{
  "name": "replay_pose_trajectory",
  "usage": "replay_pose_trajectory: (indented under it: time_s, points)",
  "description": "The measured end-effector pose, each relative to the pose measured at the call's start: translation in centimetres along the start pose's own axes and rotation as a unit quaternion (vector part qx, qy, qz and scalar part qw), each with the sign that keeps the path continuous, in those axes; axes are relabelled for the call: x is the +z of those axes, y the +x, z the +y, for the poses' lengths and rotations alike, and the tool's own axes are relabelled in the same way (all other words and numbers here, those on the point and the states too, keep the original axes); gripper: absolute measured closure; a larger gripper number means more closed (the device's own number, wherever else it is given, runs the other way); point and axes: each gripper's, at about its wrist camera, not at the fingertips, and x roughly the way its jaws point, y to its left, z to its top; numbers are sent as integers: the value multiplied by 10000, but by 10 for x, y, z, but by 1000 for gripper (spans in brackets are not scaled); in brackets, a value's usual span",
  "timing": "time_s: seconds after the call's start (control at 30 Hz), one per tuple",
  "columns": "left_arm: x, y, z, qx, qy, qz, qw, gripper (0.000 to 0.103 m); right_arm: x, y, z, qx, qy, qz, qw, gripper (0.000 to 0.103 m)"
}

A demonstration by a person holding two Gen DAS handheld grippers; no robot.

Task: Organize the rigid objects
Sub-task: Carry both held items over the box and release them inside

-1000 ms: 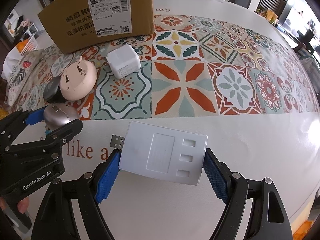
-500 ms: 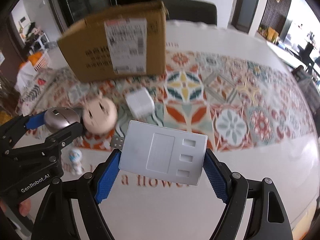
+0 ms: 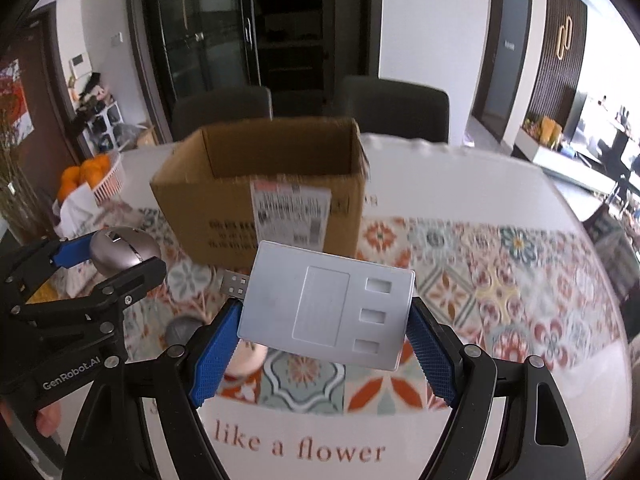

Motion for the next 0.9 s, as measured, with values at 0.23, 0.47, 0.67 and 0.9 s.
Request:
replay_pose_trajectory:
  time_s: [0.23,0.47,0.67,0.9]
  points:
    - [27,-1,9,116,65,-248,9996,38,28,2,1,78,-63,-307,9995,22]
    - [54,6,20,174,36,-342,9993,38,59,9,3,159,-91,-493,9986,22]
    - [75,18,27,274,43,-375,9989,38,85,18,6,195,-170,-587,9979,22]
    - [92,36,35,368,73,-274,9989,38,110,39,7,257,-301,-534,9978,22]
